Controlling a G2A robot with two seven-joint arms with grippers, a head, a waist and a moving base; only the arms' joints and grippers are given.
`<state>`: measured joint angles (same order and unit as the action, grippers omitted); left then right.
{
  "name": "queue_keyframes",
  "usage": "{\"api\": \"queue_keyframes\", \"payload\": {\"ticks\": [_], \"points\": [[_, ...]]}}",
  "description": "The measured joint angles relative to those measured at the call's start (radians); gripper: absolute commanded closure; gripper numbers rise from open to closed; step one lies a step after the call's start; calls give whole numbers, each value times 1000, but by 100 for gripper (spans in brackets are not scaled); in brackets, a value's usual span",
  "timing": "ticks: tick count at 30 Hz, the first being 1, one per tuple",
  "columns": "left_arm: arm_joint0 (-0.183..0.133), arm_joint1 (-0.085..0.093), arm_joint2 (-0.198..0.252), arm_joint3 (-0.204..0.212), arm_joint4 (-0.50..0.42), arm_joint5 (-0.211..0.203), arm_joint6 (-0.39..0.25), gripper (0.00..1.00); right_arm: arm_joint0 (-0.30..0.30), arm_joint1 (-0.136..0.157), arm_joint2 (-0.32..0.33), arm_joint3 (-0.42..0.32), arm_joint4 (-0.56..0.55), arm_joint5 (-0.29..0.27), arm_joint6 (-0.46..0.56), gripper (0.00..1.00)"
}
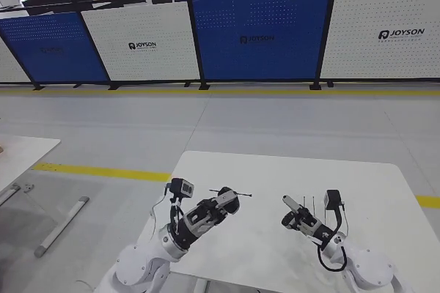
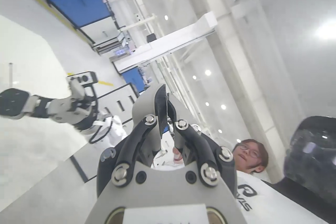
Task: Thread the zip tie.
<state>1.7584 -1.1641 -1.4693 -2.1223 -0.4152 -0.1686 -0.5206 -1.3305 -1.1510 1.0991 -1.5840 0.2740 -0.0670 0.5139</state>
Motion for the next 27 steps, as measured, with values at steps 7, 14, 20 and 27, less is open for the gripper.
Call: {"api": "queue_keyframes", "payload": {"ticks": [7,14,20,27], "points": [[-29,10,31,108,176,101,-39,100,0,0,0,0,0,0,0,0],[-29,10,31,110,178,102,-37,100,0,0,0,0,0,0,0,0],[-30,10,31,110,178,102,-36,100,0,0,0,0,0,0,0,0],[-62,17,77,199,363,185,-21,100,0,0,0,0,0,0,0,0]]}}
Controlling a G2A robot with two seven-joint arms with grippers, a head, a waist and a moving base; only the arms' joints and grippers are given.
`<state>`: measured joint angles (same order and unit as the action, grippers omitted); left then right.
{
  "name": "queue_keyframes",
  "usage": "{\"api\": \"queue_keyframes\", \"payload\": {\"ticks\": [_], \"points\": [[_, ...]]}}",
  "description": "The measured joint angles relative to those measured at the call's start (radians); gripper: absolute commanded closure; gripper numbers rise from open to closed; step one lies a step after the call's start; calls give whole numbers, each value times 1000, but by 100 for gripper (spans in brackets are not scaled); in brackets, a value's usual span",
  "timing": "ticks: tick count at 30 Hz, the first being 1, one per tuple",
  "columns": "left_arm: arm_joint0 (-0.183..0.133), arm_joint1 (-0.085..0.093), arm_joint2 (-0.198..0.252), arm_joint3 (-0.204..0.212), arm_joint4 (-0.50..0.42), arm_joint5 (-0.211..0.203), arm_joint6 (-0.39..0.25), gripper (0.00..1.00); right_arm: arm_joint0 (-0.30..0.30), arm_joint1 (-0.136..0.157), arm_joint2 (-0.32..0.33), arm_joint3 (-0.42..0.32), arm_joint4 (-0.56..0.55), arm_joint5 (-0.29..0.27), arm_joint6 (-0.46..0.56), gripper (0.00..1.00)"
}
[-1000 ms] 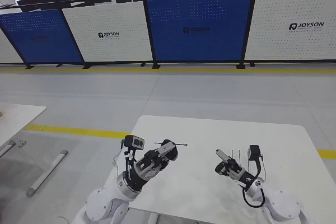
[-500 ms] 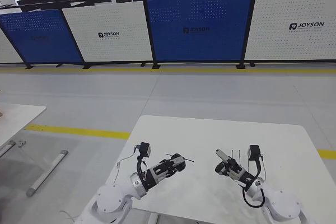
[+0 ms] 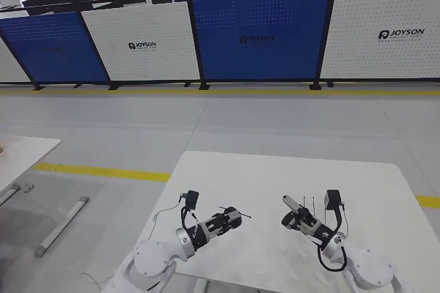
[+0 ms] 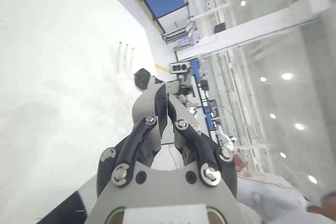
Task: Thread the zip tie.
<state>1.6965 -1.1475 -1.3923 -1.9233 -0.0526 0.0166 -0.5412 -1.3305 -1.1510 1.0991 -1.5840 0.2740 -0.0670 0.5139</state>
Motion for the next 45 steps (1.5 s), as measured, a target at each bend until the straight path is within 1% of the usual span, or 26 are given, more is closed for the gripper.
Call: {"api": "queue_keyframes", "payload": {"ticks": [2,3,5,6,8,18,20,23,24,26,28,29,30,31,33,34,45], "points": [[-10,1,12,25,15,23,-11,100,0,0,0,0,0,0,0,0],[-18,0,16,39,-6,37,-19,100,0,0,0,0,0,0,0,0],[-27,-1,20,55,-35,42,-16,100,0,0,0,0,0,0,0,0],[-29,-1,22,60,-45,37,-10,100,0,0,0,0,0,0,0,0],[-29,-1,24,61,-50,32,-6,100,0,0,0,0,0,0,0,0],[-28,-1,24,60,-49,32,-6,100,0,0,0,0,0,0,0,0],[-31,-2,28,60,-56,24,-1,100,0,0,0,0,0,0,0,0],[-28,-3,26,46,-97,-16,22,100,0,0,0,0,0,0,0,0],[-24,-4,22,38,-117,-33,35,100,0,0,0,0,0,0,0,0],[-18,-5,16,22,-157,-70,39,100,0,0,0,0,0,0,0,0],[-7,-4,3,1,-203,-142,23,100,0,0,0,0,0,0,0,0],[2,-3,-4,-11,-220,-186,12,100,0,0,0,0,0,0,0,0],[17,-2,-13,-23,-237,-248,-6,100,0,0,0,0,0,0,0,0],[29,-1,-20,-30,-245,-289,-21,100,0,0,0,0,0,0,0,0],[52,3,-33,-40,-246,-354,-55,100,0,0,0,0,0,0,0,0],[56,4,-36,-42,-243,-361,-62,100,0,0,0,0,0,0,0,0],[56,4,-36,-42,-241,-357,-62,100,0,0,0,0,0,0,0,0]]}}
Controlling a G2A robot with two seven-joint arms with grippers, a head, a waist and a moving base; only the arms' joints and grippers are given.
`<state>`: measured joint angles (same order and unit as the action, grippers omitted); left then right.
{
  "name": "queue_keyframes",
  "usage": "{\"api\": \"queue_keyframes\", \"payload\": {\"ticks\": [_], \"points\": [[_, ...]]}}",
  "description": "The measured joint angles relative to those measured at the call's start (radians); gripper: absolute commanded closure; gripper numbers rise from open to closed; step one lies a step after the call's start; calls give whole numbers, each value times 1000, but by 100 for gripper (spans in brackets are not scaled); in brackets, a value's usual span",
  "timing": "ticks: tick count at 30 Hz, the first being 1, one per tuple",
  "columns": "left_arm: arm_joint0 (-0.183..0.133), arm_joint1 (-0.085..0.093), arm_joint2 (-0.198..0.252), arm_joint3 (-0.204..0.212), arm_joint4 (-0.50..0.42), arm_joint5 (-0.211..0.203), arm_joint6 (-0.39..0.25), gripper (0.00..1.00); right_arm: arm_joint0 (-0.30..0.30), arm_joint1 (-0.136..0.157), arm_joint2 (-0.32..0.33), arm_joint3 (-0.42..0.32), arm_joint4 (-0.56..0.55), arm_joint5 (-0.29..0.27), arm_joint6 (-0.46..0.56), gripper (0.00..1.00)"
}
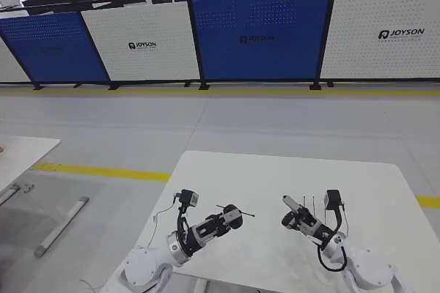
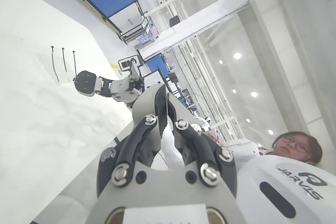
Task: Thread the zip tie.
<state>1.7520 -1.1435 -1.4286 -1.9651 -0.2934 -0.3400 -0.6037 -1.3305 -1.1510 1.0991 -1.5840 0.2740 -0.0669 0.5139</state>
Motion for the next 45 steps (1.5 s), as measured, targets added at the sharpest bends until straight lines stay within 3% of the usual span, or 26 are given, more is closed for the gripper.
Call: {"api": "queue_keyframes", "payload": {"ticks": [5,11,16,24,30,41,45], "points": [[-10,-3,1,-20,-28,1,45,100,0,0,0,0,0,0,0,0],[-1,-18,-48,-112,-162,0,128,100,0,0,0,0,0,0,0,0],[25,-33,-85,-131,-182,0,98,100,0,0,0,0,0,0,0,0],[31,-43,-54,-73,-31,0,38,100,0,0,0,0,0,0,0,0],[13,-44,-18,-4,109,19,76,100,0,0,0,0,0,0,0,0],[7,-44,-8,-3,110,25,89,100,0,0,0,0,0,0,0,0],[-15,-44,11,38,187,54,122,100,0,0,0,0,0,0,0,0]]}}
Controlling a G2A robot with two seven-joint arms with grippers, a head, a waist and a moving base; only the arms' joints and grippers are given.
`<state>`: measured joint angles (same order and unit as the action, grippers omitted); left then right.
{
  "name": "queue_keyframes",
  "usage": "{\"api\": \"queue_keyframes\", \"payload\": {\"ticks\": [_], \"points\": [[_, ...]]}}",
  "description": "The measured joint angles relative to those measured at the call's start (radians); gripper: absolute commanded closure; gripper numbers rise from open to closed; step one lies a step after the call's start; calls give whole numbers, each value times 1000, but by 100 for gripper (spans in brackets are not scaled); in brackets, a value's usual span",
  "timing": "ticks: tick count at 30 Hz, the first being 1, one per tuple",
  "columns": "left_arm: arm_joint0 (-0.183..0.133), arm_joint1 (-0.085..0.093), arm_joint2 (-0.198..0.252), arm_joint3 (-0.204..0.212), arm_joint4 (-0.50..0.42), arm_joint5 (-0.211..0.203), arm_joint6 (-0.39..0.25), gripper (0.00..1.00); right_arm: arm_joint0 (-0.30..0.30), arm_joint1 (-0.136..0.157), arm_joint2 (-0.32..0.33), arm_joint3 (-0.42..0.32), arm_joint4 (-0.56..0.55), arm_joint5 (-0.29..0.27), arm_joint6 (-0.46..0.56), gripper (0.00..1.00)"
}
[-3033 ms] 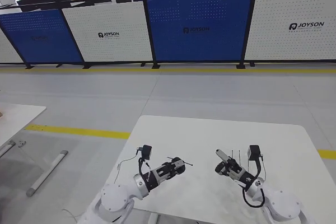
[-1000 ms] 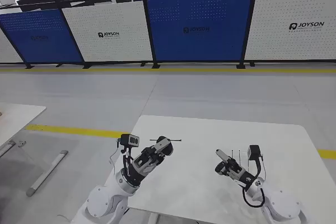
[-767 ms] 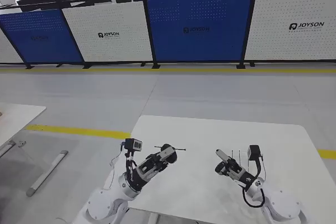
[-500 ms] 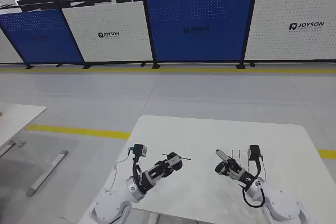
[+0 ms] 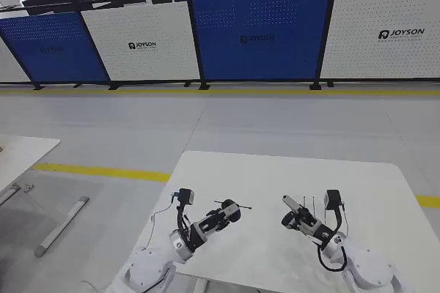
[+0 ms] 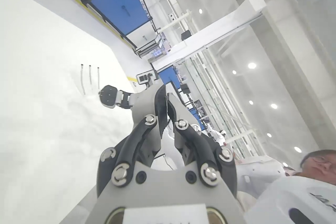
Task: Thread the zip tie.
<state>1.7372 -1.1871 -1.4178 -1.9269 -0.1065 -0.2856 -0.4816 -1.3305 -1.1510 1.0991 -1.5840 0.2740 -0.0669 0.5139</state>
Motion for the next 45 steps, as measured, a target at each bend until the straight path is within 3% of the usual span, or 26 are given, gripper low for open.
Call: {"api": "queue_keyframes", "payload": {"ticks": [4,8,20,23,29,32,45], "points": [[-25,3,33,57,92,45,-12,100,0,0,0,0,0,0,0,0],[-40,6,70,75,123,93,-68,100,0,0,0,0,0,0,0,0],[-44,6,76,70,110,93,-73,100,0,0,0,0,0,0,0,0],[-47,5,86,49,74,66,-65,100,0,0,0,0,0,0,0,0],[-37,7,82,-26,-32,-55,-55,100,0,0,0,0,0,0,0,0],[-40,5,91,-56,-60,-55,-47,100,0,0,0,0,0,0,0,0],[-40,5,91,-56,-59,-54,-48,100,0,0,0,0,0,0,0,0]]}}
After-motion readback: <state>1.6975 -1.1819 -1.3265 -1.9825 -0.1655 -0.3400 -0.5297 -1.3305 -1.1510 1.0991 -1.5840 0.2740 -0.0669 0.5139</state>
